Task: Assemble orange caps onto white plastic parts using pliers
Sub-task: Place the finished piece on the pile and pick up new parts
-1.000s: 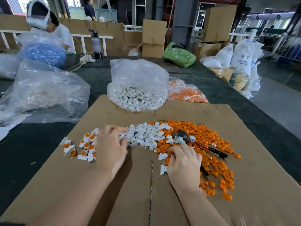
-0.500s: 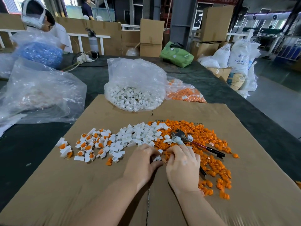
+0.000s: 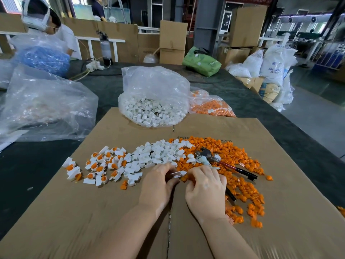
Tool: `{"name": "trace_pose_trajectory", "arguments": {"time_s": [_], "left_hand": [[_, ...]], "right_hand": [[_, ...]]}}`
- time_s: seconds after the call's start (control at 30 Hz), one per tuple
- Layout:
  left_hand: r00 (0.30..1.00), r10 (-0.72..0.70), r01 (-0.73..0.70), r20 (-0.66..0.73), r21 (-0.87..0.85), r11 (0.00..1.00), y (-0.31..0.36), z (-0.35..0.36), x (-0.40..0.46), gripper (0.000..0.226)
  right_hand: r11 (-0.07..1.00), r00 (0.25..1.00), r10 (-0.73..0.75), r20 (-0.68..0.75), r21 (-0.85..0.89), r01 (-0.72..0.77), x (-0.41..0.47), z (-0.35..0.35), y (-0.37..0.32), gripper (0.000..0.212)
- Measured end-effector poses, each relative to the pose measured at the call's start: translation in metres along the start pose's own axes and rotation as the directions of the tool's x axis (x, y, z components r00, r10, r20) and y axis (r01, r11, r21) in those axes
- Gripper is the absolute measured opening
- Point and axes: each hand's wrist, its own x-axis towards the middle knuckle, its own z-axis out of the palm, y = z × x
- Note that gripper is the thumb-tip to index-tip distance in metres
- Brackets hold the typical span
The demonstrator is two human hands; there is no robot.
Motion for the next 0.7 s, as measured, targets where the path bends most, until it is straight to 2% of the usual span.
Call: {"name": "trace_pose_trajectory", "arguments": {"time_s": [0.13,0.3,0.37,0.57,0.7], "left_hand": [[1.0,0.024,-0.025,-0.009,-0.016,1.0,-0.0005,0.0,0.0001,0.017],[0.999,0.032,-0.033,-0.029,-0.019,0.999,0.0011,-0.0015,-0.0015,0.017],[0.999,0.029,-0.031,-0.034,-0.042,0.999,0.0011,-0.002,-0.0022,0.016],[0.999,-0.047,0.048,0.019,-0.093,0.995,-0.0021,-0.0016,0.0005,0.015],[0.994,-0.109,0.11,0.018,-0.149,0.983,-0.0012,-0.0014,-0.0015,0.008]], "right_hand": [[0.998,0.998,-0.066,0.023,0.005,0.066,-0.0002,-0.0008,0.0,0.017],[0.985,0.991,-0.134,-0.011,-0.111,0.132,0.0024,0.0015,-0.0021,0.027],[0.986,0.991,-0.131,-0.036,-0.109,0.126,0.0033,0.0018,-0.0025,0.029],[0.99,0.99,-0.139,0.01,-0.028,0.14,0.0007,-0.0009,-0.003,0.02],[0.984,0.986,-0.164,0.027,-0.059,0.166,0.0033,-0.0011,-0.005,0.021]]}}
